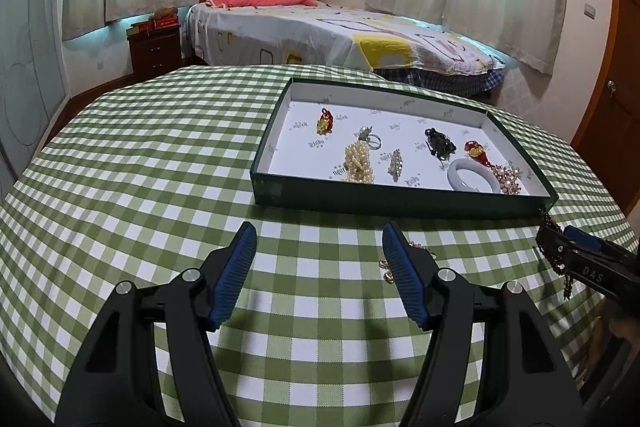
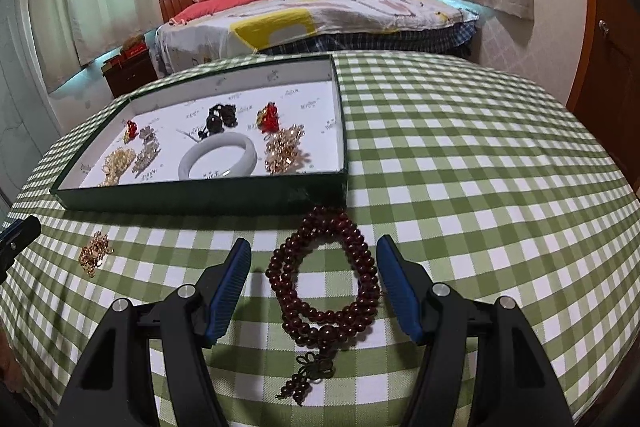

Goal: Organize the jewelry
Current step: 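Grasp the gold filigree brooch with the left tool while the right tool grasps the dark red bead bracelet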

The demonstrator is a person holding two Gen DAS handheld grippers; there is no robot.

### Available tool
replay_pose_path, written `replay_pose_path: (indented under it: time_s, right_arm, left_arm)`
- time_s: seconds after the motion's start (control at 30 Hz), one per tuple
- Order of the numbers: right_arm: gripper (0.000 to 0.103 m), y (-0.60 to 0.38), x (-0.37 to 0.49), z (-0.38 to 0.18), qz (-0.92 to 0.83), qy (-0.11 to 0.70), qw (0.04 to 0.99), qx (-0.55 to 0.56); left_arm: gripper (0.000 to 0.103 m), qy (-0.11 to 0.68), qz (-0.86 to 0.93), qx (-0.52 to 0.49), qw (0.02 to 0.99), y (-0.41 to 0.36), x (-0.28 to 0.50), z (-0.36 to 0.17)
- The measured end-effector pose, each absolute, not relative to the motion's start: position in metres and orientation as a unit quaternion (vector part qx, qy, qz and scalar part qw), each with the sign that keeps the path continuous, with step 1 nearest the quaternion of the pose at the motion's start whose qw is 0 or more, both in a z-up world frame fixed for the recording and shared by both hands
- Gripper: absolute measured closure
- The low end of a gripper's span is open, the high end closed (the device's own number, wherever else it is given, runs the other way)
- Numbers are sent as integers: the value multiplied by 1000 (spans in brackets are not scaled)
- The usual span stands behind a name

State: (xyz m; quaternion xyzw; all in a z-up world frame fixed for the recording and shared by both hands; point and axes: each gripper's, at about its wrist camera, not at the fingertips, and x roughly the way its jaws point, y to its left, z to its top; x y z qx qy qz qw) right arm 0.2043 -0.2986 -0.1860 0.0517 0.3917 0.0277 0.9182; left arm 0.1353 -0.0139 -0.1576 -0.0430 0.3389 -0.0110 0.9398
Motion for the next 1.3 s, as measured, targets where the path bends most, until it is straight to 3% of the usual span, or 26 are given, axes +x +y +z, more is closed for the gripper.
replay_pose_path:
  time_s: [0.27,0.33,0.4,0.9,1.07,1.3]
  right_arm:
    - [61,-288,202,-189,38,399,915,41]
    - [77,-285,201,-189,47,399,915,43]
    - [82,-282,200,-189,58,399,914,45]
    - [83,-260,197,-180,103,388,914,51]
    - [83,-261,196,-184,108,390,913,58]
    - [83,-260,197,-188,112,393,910,67]
  left_arm:
    - [39,341,-17,-43,939,-16,134,-159]
    - [39,342,-17,-42,939,-17,134,-159]
    - [39,343,-19,-41,938,-19,134,-160]
    - [39,368,-52,-28,928,-47,141,-170]
    - [50,396,-58,-27,916,-57,152,-180]
    - [52,411,-62,-13,909,-67,161,-188]
